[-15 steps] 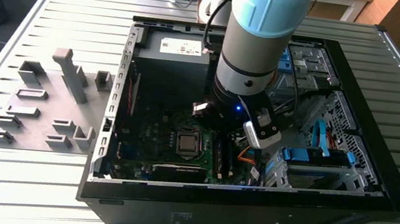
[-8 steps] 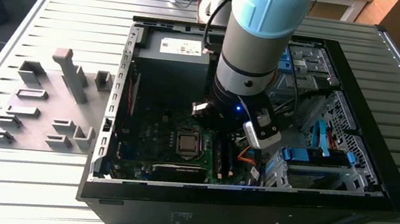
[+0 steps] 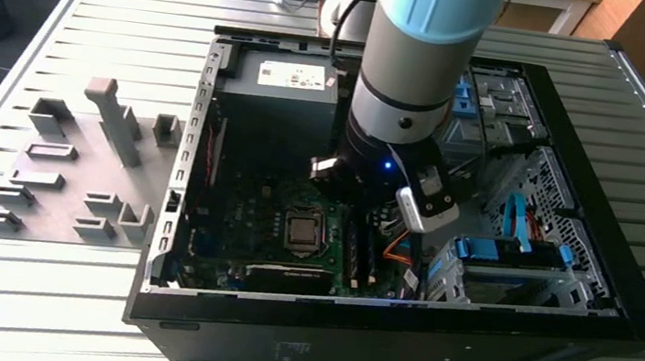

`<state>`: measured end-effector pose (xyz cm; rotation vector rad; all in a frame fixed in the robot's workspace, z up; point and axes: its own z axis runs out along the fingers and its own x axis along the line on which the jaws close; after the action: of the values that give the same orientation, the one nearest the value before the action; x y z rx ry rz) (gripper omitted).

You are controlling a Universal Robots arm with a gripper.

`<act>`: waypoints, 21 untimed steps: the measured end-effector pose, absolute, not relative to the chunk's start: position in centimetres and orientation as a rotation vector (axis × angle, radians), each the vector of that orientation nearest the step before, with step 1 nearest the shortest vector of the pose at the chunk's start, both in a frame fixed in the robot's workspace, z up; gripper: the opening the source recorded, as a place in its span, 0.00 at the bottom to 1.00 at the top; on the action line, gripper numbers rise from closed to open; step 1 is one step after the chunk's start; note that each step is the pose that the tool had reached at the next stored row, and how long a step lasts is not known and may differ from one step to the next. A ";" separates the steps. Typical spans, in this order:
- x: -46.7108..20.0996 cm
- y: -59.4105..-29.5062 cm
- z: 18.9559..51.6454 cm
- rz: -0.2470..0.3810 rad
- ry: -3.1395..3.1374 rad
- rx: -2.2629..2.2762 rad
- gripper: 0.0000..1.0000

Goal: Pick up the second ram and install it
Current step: 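Insert the second ram into the second slot, then press down the second ram until it locks into place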

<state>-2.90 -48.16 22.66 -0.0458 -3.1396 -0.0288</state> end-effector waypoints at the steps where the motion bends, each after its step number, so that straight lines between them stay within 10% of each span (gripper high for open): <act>1: -2.9 -48.2 22.9 -0.029 -3.140 -0.046 0.21; 21: -2.8 -48.2 22.4 -0.029 -3.140 -0.046 0.11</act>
<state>-2.83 -48.16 22.37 -0.0458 -3.1396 -0.0291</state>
